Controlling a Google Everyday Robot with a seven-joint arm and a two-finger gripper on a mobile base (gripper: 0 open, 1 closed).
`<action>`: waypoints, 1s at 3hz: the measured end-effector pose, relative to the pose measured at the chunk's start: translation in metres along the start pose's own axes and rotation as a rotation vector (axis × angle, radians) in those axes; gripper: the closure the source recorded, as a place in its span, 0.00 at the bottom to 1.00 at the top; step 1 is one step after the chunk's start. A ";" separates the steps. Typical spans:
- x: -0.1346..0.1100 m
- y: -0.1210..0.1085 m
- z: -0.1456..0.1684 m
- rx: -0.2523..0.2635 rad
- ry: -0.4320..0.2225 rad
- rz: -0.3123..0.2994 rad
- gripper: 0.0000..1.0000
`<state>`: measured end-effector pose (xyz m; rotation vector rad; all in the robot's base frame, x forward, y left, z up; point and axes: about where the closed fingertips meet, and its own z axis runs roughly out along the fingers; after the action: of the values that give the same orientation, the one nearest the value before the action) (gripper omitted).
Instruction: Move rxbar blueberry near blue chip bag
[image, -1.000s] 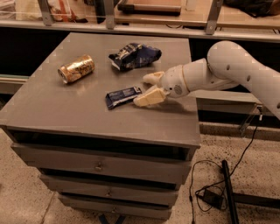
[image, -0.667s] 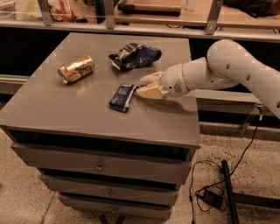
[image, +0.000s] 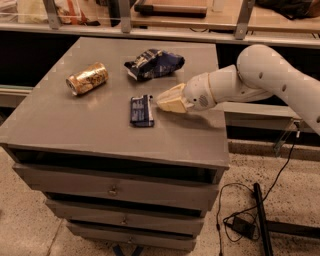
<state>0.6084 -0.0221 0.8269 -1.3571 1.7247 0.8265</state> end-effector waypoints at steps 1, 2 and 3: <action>0.000 0.000 0.000 0.000 0.000 0.000 0.86; 0.000 0.000 0.000 0.000 0.000 0.000 0.63; -0.032 0.018 -0.002 0.025 -0.061 -0.025 0.38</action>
Offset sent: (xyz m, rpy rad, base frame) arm -0.0207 0.0286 0.0698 0.1357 -0.0790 -0.0206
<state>0.5943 -0.0051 0.8563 -1.3210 1.6633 0.8211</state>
